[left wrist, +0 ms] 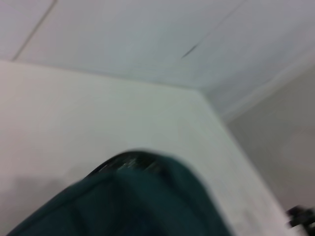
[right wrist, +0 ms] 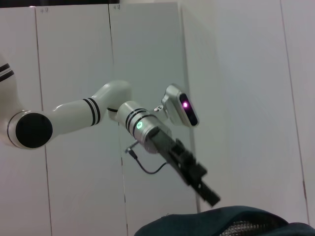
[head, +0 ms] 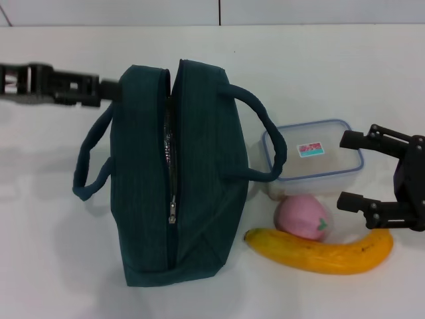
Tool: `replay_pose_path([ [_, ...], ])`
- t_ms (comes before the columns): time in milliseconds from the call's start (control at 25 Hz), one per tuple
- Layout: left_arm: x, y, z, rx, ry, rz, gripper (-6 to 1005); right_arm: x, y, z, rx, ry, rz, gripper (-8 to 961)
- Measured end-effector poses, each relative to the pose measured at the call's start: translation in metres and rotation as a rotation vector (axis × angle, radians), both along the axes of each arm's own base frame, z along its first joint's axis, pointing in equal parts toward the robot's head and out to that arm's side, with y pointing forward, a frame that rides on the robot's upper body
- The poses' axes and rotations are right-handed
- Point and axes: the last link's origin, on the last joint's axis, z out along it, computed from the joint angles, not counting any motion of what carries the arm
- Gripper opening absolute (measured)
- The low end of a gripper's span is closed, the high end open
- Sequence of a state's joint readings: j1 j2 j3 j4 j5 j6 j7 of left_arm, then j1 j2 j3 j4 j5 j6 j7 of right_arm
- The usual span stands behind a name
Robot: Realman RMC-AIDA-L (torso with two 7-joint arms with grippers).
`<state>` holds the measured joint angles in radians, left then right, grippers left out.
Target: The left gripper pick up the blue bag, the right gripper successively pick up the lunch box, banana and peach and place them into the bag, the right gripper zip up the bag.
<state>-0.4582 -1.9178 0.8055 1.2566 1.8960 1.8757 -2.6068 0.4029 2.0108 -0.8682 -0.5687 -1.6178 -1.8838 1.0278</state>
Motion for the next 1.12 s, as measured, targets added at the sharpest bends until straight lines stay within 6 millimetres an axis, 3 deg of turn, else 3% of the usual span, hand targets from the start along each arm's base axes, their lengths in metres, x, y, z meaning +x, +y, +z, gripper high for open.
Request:
replay_pose_path([
  [280,-0.008,-0.002,-0.006,-0.014,0.169,0.088,829,-0.001,0.001,-0.001,0.001,-0.001,0.002,885],
  [640,0.003,-0.002,-0.025,-0.088,0.178,0.106,830,0.001,0.0,-0.004,-0.001,0.007,-0.01,885],
  [1120,0.01,0.004,-0.029,-0.103,0.207,0.099,796,0.004,-0.002,-0.005,0.004,0.015,-0.024,886],
])
